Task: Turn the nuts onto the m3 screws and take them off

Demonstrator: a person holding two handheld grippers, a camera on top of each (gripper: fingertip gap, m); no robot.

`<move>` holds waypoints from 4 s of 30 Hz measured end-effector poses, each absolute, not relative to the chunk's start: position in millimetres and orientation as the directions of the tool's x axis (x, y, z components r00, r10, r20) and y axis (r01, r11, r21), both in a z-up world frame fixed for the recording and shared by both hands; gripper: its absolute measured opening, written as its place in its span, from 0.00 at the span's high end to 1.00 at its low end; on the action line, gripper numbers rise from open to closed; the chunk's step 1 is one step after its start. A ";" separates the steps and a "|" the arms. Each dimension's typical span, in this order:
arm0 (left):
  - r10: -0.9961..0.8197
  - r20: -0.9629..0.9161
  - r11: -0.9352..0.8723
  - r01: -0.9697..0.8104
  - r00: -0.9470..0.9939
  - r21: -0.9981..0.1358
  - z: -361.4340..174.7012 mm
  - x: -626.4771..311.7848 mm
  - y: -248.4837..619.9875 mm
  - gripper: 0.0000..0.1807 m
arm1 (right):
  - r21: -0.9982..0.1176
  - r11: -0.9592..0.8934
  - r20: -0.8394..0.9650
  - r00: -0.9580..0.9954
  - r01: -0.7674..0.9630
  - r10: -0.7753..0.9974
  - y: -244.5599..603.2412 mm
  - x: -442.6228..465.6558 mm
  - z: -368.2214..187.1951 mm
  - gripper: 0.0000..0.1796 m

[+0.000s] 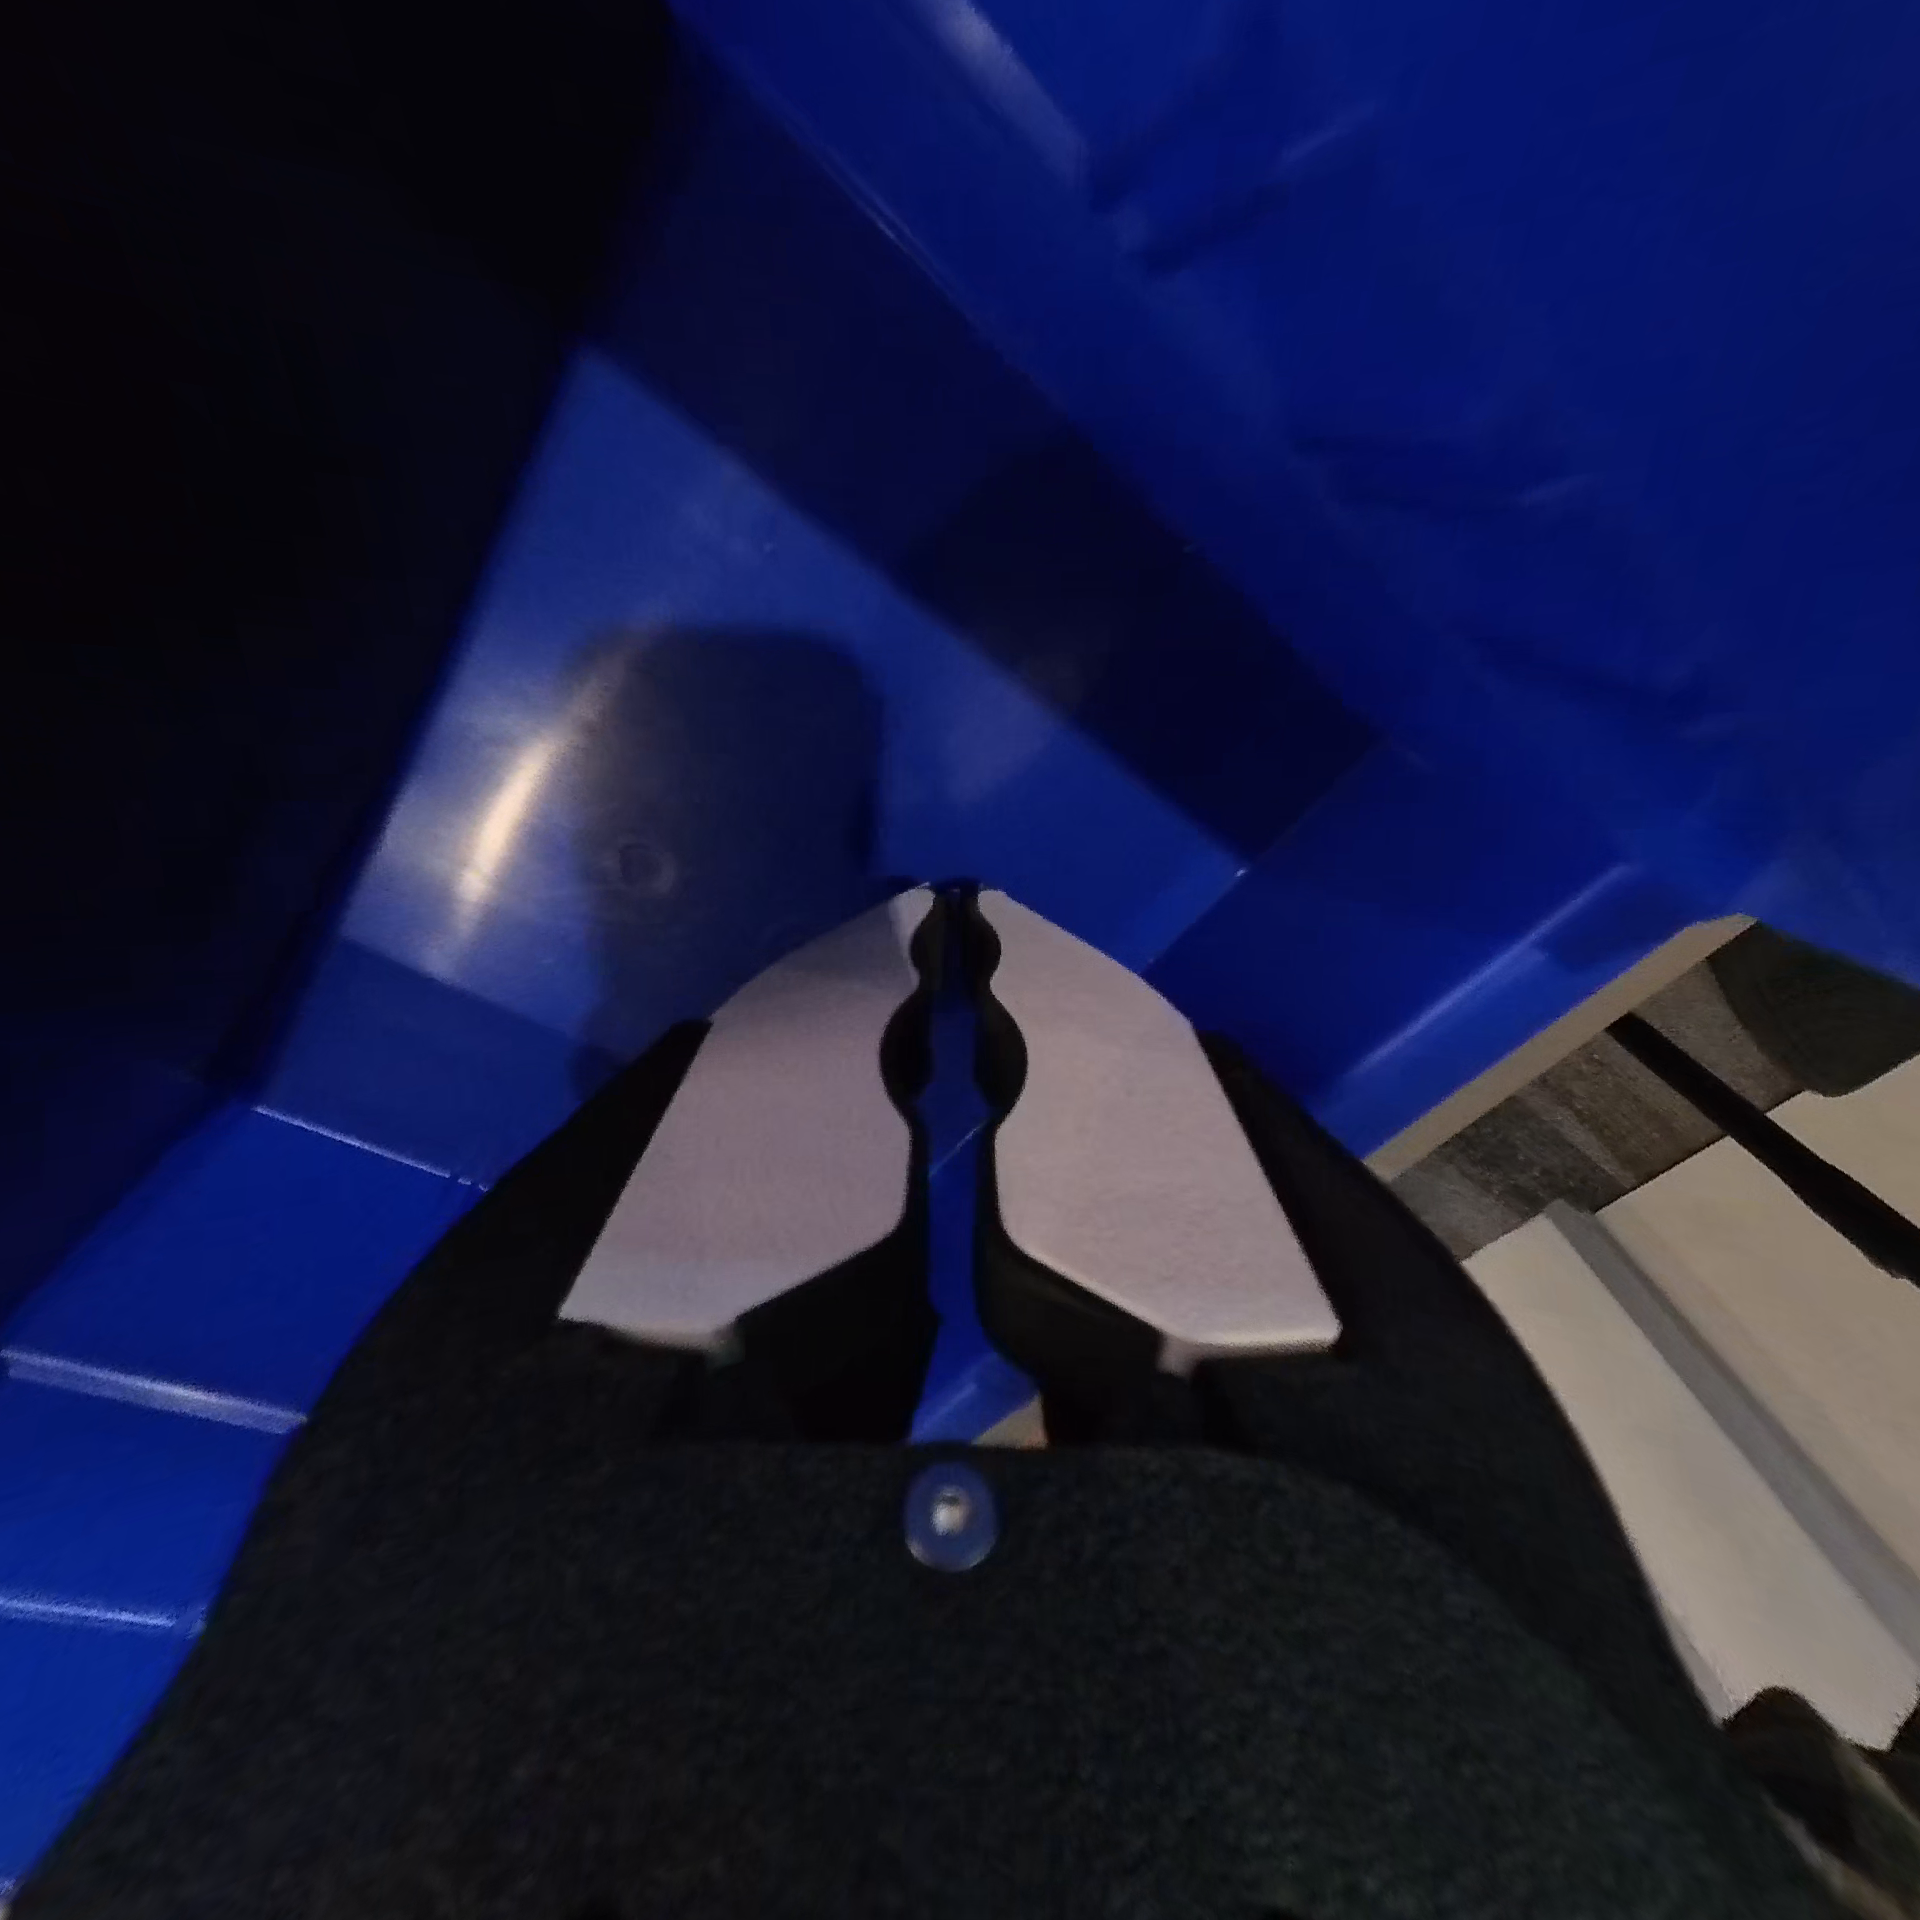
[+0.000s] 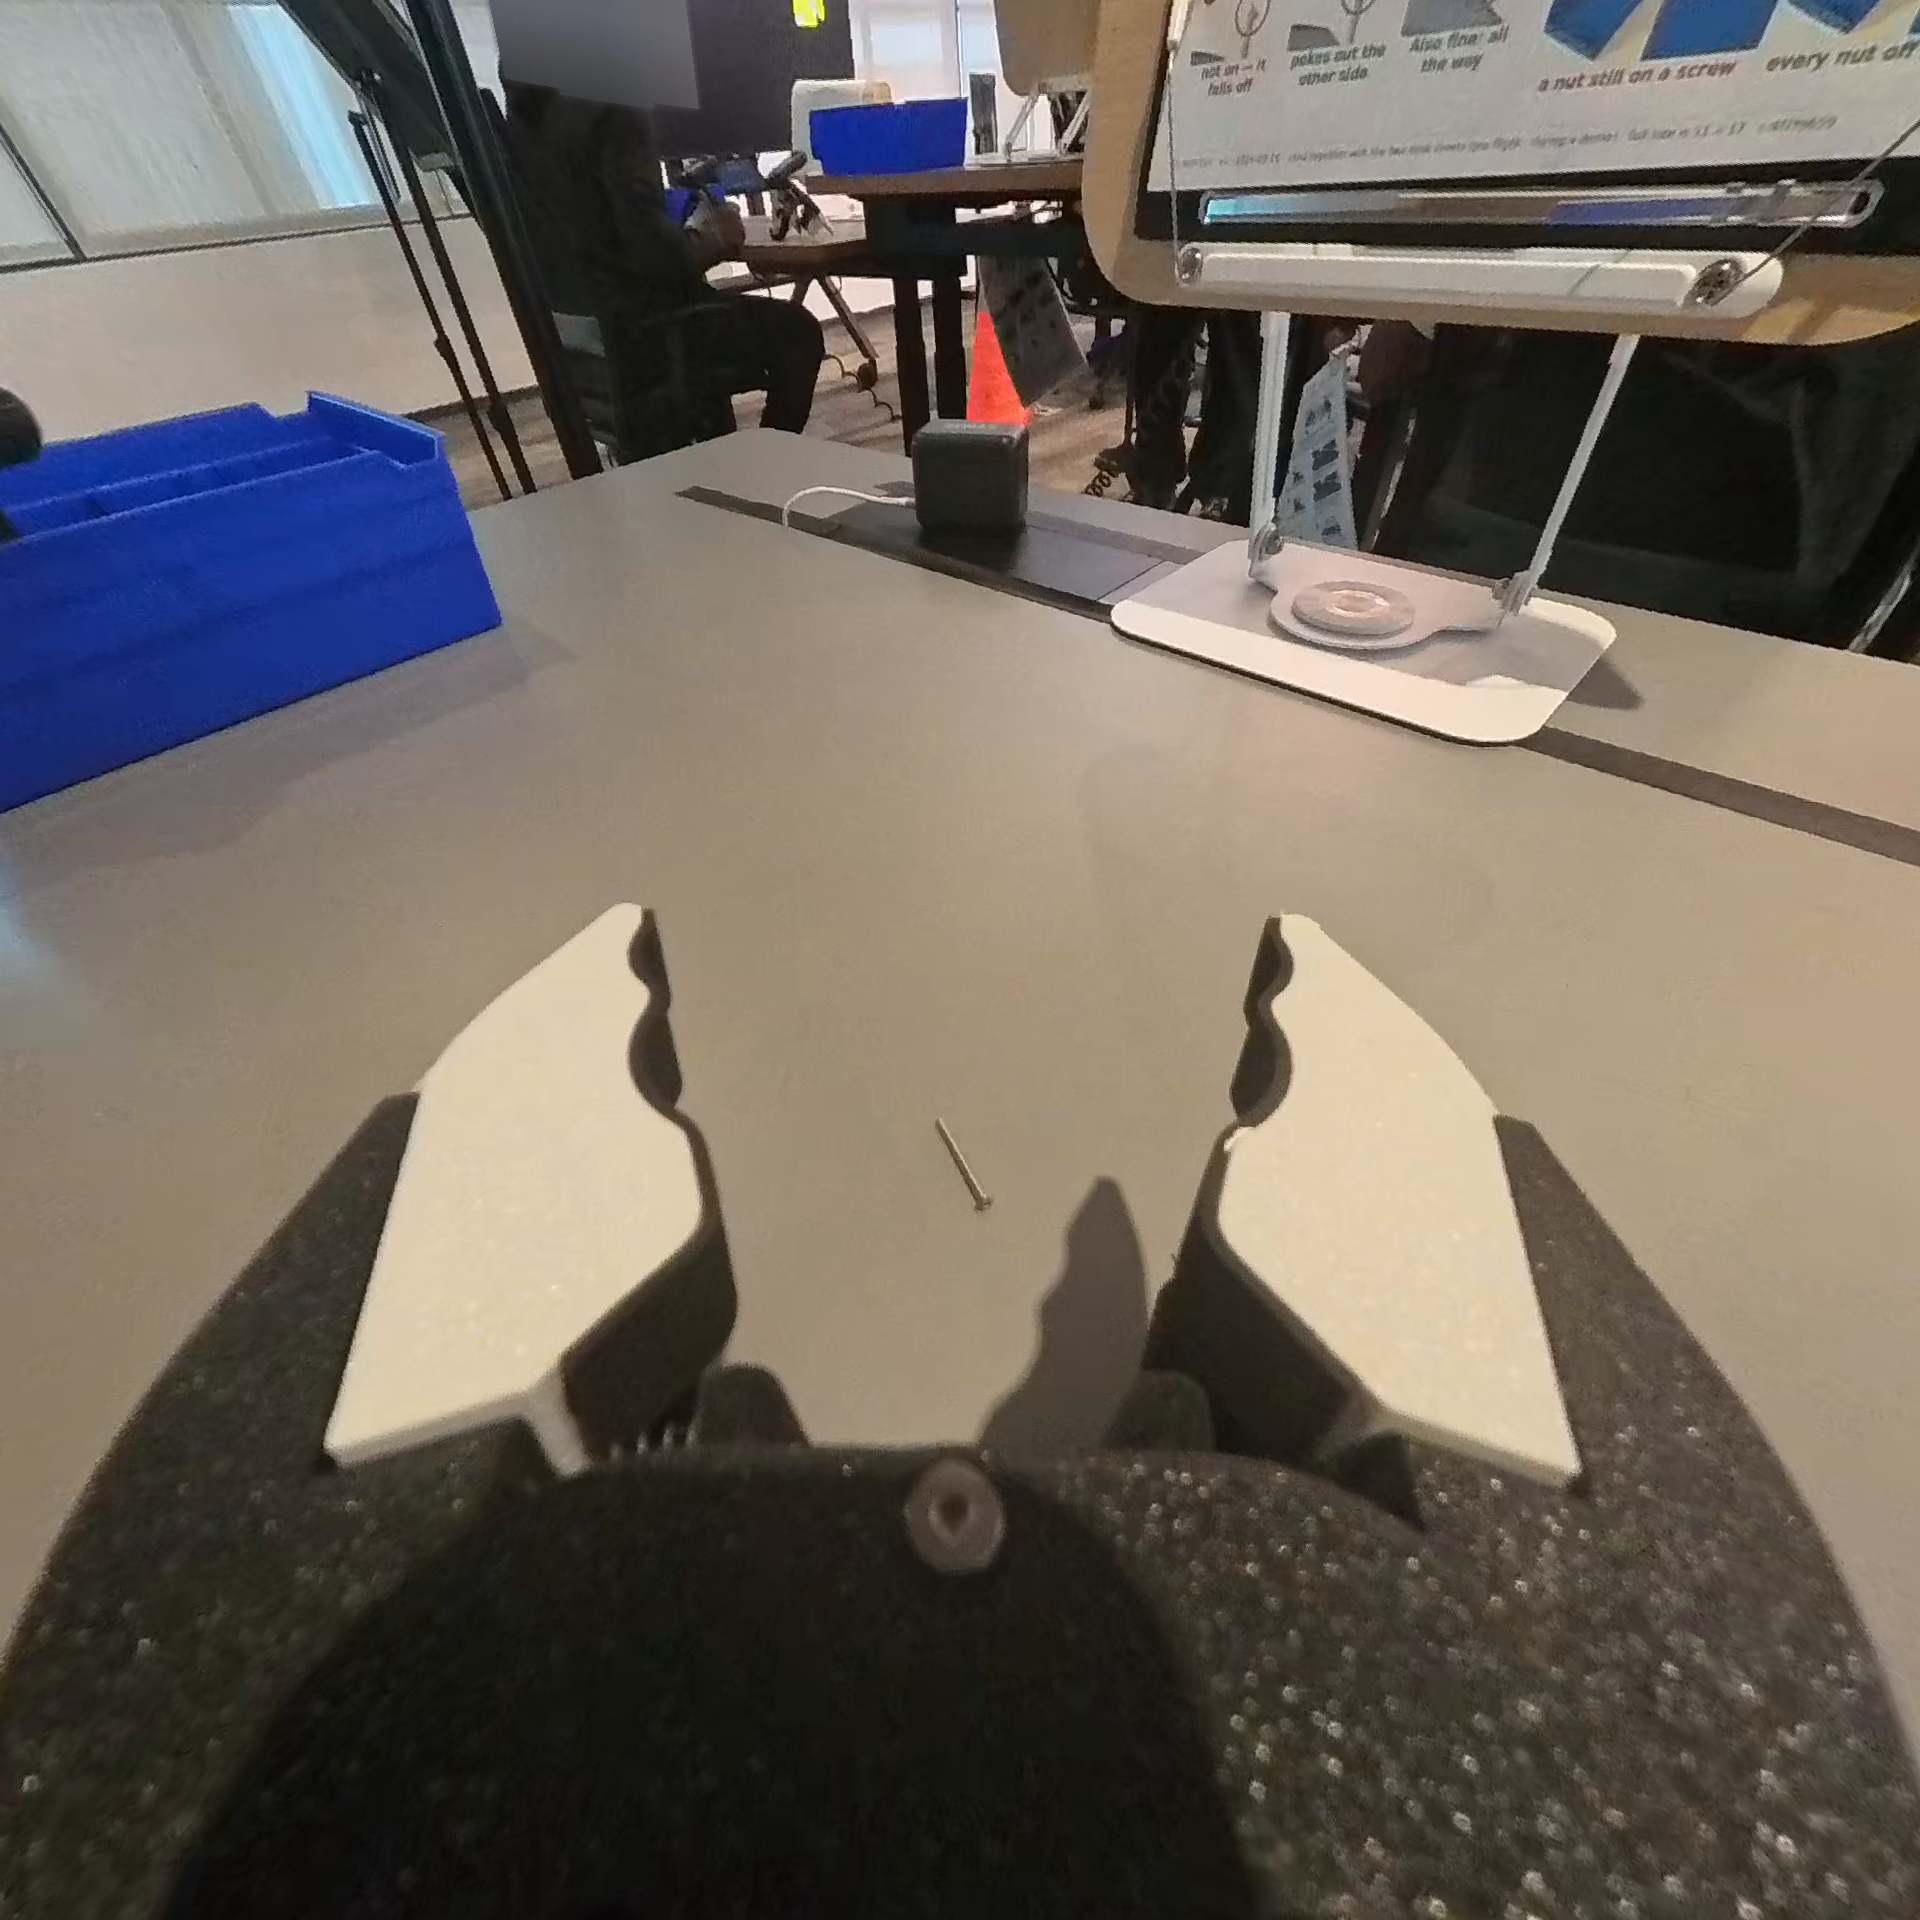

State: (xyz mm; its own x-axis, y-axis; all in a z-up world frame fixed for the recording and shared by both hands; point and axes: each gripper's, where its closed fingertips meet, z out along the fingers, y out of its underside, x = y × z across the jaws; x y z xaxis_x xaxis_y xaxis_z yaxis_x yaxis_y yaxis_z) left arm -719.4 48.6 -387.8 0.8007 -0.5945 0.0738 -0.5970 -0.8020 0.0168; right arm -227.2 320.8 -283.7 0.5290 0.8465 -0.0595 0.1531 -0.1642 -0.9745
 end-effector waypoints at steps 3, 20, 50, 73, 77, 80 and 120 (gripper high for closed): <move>-0.574 0.094 -0.817 -0.576 0.814 -0.004 -384.4 -720.8 49.7 0.99 | -0.975 -0.160 -0.056 0.530 0.151 0.846 320.3 -225.5 -281.8 0.41; -0.706 -0.057 -0.638 -0.669 0.706 -0.381 -224.9 -617.0 140.3 0.99 | -0.979 -0.144 -0.051 0.520 0.141 0.853 321.2 -216.9 -275.0 0.42; -0.931 0.094 -0.339 -0.741 0.352 -0.580 -390.0 -343.2 260.6 0.93 | -0.882 -0.195 -0.010 0.396 0.429 0.918 325.9 -215.9 -344.2 0.54; -0.878 0.211 -0.329 -0.223 0.429 -0.918 -296.9 -378.8 283.0 0.91 | -0.619 -0.130 -0.017 0.152 0.775 0.988 312.8 -233.2 -392.8 0.99; -0.879 0.213 -0.328 -0.218 0.426 -0.919 -298.5 -376.2 283.3 0.91 | -0.631 -0.140 -0.019 0.165 0.763 0.986 312.7 -233.3 -392.7 0.99; -0.879 0.217 -0.329 -0.210 0.426 -0.921 -299.1 -374.9 284.0 0.91 | -0.644 -0.144 -0.019 0.172 0.752 0.985 312.6 -233.5 -392.5 0.99; -0.952 0.269 -0.222 0.276 0.146 -0.935 -199.2 -324.8 305.6 0.91 | -0.814 -0.425 -0.397 -0.155 -0.396 0.905 306.0 -331.3 -221.5 0.99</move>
